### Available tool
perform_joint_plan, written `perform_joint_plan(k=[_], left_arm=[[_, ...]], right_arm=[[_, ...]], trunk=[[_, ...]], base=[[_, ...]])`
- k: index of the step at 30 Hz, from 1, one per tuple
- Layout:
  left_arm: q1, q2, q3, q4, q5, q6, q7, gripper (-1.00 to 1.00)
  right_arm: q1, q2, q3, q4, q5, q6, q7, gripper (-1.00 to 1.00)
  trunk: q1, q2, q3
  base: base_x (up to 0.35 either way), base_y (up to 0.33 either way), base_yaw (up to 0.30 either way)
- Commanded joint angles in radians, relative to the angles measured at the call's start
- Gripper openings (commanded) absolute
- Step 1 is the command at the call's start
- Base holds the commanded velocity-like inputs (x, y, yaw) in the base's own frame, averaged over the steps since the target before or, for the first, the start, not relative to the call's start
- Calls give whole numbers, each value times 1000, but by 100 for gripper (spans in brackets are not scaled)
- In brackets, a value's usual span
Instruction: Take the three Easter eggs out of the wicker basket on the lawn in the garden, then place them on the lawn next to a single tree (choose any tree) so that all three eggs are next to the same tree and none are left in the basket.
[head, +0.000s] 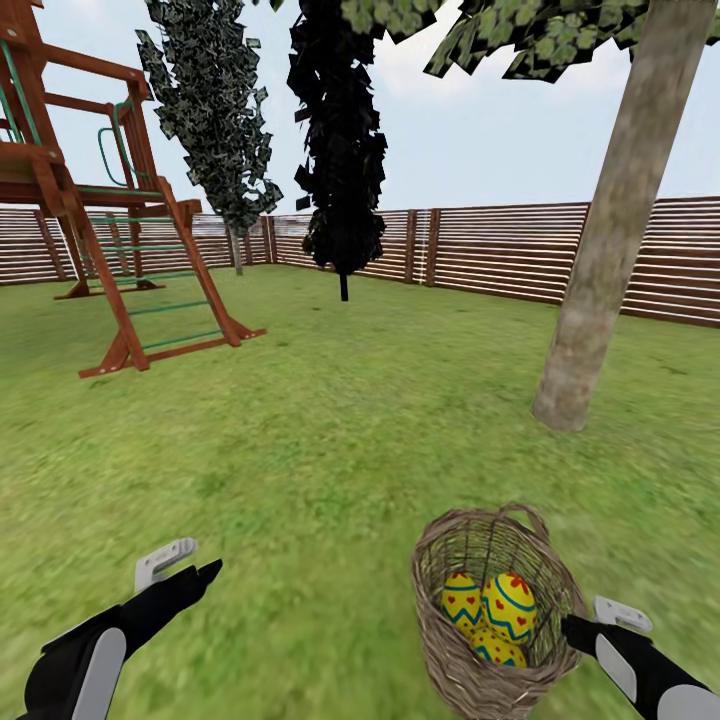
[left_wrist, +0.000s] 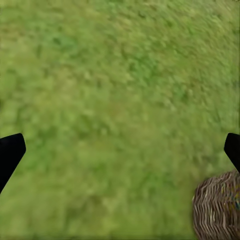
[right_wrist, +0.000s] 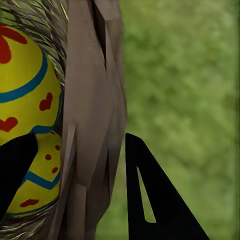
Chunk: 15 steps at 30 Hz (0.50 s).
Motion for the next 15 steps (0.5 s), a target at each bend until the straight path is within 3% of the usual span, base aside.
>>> perform_joint_plan(k=[1, 12, 15], left_arm=[[-1, -1, 2, -1, 6, 6, 1, 100], [-1, -3, -3, 5, -2, 7, 9, 100], [-1, -4, -4, 7, -2, 6, 9, 100]], right_arm=[[0, 0, 0, -3, -7, 6, -4, -100], [0, -8, -6, -5, -16, -41, -8, -100], [0, -8, -6, -5, -16, -43, -7, -100]], trunk=[[-4, 7, 2], [-46, 84, 37], [-46, 84, 37]], base=[[0, 0, 0], [0, 0, 0], [0, 0, 0]])
